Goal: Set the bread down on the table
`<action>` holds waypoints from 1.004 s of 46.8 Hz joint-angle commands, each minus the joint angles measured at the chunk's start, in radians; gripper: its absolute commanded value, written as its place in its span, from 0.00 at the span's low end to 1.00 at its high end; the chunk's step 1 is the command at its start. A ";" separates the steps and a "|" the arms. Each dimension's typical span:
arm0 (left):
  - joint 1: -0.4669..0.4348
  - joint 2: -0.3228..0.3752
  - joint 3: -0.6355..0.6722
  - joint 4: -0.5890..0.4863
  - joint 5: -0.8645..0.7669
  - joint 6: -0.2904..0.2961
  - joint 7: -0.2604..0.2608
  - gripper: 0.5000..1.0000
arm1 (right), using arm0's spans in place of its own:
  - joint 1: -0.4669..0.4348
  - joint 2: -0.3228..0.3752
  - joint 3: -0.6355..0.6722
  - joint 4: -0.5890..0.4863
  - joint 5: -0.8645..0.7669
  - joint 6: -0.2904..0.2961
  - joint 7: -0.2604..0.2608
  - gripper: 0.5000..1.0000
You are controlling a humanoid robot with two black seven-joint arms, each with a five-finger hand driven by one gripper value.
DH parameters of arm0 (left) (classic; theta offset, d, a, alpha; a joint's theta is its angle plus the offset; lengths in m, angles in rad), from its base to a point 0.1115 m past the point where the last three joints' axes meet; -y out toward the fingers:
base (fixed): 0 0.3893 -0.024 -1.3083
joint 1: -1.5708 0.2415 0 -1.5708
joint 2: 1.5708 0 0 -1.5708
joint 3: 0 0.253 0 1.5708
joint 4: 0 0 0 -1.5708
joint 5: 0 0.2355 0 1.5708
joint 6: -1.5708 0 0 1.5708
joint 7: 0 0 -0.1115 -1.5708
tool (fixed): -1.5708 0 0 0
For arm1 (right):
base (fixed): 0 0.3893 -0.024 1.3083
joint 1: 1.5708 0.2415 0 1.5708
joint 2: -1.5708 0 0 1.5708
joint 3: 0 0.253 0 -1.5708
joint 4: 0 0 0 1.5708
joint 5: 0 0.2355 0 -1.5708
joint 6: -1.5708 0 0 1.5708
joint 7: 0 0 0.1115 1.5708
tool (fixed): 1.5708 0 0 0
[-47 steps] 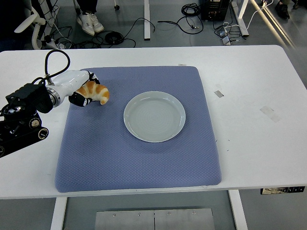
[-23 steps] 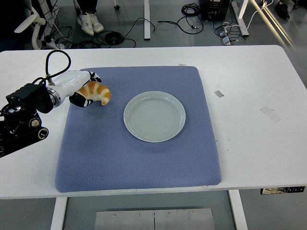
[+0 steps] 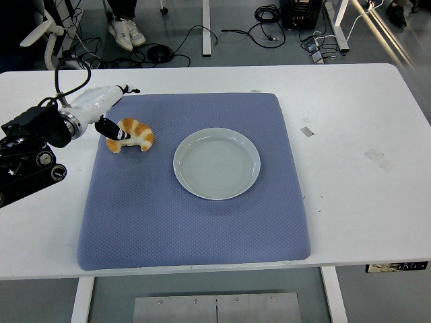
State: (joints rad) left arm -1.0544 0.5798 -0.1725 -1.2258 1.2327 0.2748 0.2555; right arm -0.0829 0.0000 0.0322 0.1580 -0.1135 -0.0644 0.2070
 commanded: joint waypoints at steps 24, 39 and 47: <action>0.024 0.077 -0.255 0.057 -0.398 0.047 -0.246 0.85 | 0.000 0.000 0.000 0.000 0.000 0.000 0.000 1.00; 0.073 0.038 -0.312 0.242 -0.610 0.061 -0.344 0.85 | 0.000 0.000 0.000 0.000 0.000 0.000 0.000 1.00; 0.106 0.041 -0.380 0.242 -0.647 0.061 -0.386 0.85 | 0.000 0.000 0.000 0.000 0.000 0.000 0.000 1.00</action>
State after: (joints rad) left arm -0.9558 0.6207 -0.5268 -0.9829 0.5872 0.3361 -0.1224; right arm -0.0828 0.0000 0.0322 0.1580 -0.1135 -0.0644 0.2070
